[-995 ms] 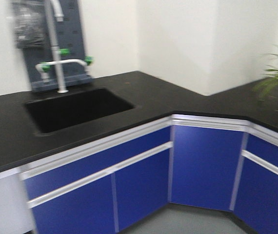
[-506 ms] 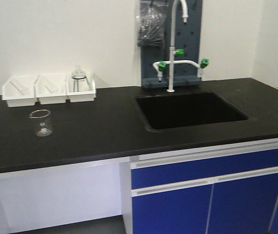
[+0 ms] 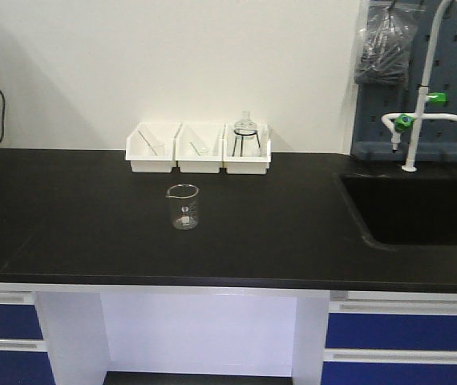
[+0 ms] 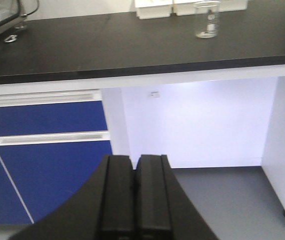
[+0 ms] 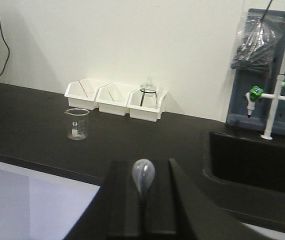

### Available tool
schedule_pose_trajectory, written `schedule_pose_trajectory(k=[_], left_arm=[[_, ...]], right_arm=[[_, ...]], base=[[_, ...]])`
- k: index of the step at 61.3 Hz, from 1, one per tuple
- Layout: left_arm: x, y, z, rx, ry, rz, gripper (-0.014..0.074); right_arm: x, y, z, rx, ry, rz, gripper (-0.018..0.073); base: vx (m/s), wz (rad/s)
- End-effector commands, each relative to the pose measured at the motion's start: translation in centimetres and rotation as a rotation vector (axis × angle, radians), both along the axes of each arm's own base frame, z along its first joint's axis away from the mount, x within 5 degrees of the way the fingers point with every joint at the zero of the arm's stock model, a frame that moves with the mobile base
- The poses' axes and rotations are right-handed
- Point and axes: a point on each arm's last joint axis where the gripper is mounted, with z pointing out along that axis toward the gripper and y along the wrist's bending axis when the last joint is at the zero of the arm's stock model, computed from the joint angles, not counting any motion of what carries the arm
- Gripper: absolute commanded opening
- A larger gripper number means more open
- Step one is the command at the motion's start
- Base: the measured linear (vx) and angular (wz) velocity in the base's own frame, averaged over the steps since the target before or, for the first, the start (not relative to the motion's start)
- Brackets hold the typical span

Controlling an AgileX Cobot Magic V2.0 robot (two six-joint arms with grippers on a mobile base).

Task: Grab transparent chemical and place on left bench

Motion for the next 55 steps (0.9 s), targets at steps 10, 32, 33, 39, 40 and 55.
schedule_pose_trajectory(k=[10, 32, 33, 39, 40, 55], left_arm=[[-0.15, 0.02, 0.27, -0.014, -0.081, -0.001, -0.0003], [-0.15, 0.02, 0.27, -0.014, -0.081, -0.001, -0.0003], [-0.15, 0.02, 0.27, -0.014, -0.081, -0.001, -0.0003], [-0.15, 0.02, 0.27, -0.014, -0.081, -0.001, -0.0003], [-0.15, 0.02, 0.27, -0.014, -0.081, -0.001, -0.0003], [-0.15, 0.02, 0.27, -0.014, -0.081, -0.001, -0.0003]], right_arm=[[-0.01, 0.15, 1.05, 0.011, -0.031, 0.018, -0.0004], [-0.01, 0.15, 1.05, 0.012, -0.031, 0.018, -0.0004], [-0.01, 0.15, 1.05, 0.012, -0.031, 0.018, -0.0004], [-0.01, 0.15, 1.05, 0.012, -0.031, 0.018, -0.0004], [-0.01, 0.15, 1.05, 0.011, -0.031, 0.018, -0.0004], [0.01, 0.06, 1.03, 0.011, -0.028, 0.008, -0.0004]], base=[[0.25, 0.28], [0.32, 0.07], [0.36, -0.01], [0.35, -0.01], [0.35, -0.02], [0.33, -0.02]])
